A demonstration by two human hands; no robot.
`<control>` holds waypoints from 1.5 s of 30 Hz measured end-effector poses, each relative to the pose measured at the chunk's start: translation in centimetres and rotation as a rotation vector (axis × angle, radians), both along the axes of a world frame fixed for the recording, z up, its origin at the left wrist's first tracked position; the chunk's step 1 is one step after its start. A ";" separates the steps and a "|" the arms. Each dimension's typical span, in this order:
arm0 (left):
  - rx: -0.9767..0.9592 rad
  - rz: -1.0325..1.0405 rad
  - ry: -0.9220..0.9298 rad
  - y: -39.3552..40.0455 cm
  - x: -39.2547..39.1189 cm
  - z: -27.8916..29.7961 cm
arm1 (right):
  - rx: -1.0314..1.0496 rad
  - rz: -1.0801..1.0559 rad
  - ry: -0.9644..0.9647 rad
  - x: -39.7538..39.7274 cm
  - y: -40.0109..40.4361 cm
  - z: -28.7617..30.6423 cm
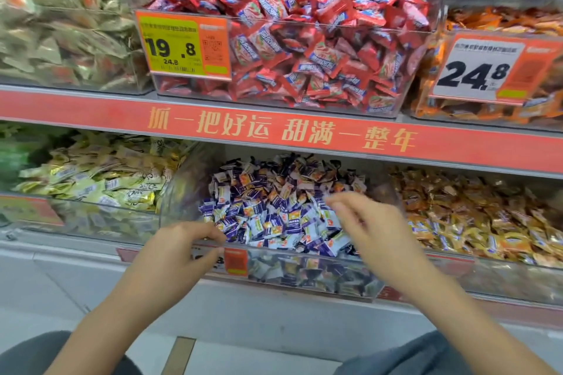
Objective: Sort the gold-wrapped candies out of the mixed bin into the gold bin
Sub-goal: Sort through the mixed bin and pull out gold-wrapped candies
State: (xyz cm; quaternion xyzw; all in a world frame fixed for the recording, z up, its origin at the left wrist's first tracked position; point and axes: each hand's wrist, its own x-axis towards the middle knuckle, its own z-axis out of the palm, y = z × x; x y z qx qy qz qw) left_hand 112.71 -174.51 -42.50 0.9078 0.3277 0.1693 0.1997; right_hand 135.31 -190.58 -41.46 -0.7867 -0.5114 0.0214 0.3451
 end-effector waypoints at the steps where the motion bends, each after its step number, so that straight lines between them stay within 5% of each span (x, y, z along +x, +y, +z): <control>1: 0.012 0.006 0.008 0.4 -0.1 -0.2 | -0.143 0.054 -0.064 0.3 3.0 -0.1; 4: 0.031 0.057 0.072 1.4 -0.8 -0.4 | -0.360 0.107 -0.221 2.3 11.9 0.1; 7: 0.032 0.012 0.129 2.1 -0.5 -0.8 | -0.538 0.199 -0.082 3.9 18.3 -1.3; 9: 0.030 -0.030 0.146 2.4 -0.4 -0.8 | -0.660 0.246 -0.252 3.3 20.8 -3.1; 18: 0.039 -0.147 0.090 3.8 -1.1 -2.0 | -0.985 0.608 -0.383 -1.1 16.3 -3.2; 22: 0.099 -0.160 0.018 4.4 -1.3 -2.4 | -0.977 0.766 0.047 0.0 16.0 0.4; 25: 0.152 -0.196 -0.010 4.2 -1.1 -2.5 | -0.660 0.645 0.268 1.2 17.5 1.2; 27: 0.172 -0.202 -0.027 4.3 -1.0 -2.7 | -0.390 0.407 0.193 2.3 20.5 -0.6; 29: 0.176 -0.192 -0.030 4.2 -1.0 -2.9 | -0.366 0.307 0.145 3.0 23.7 -2.3; 35: 0.210 -0.155 -0.040 4.4 -0.8 -3.5 | -0.615 0.441 -0.088 0.5 28.1 -2.6; 43: 0.241 -0.152 -0.047 4.3 -0.9 -3.8 | -0.688 0.537 0.150 0.9 25.5 -2.5; 45: 0.239 -0.164 -0.052 4.4 -1.0 -3.9 | -0.609 0.527 0.087 0.8 22.6 -1.6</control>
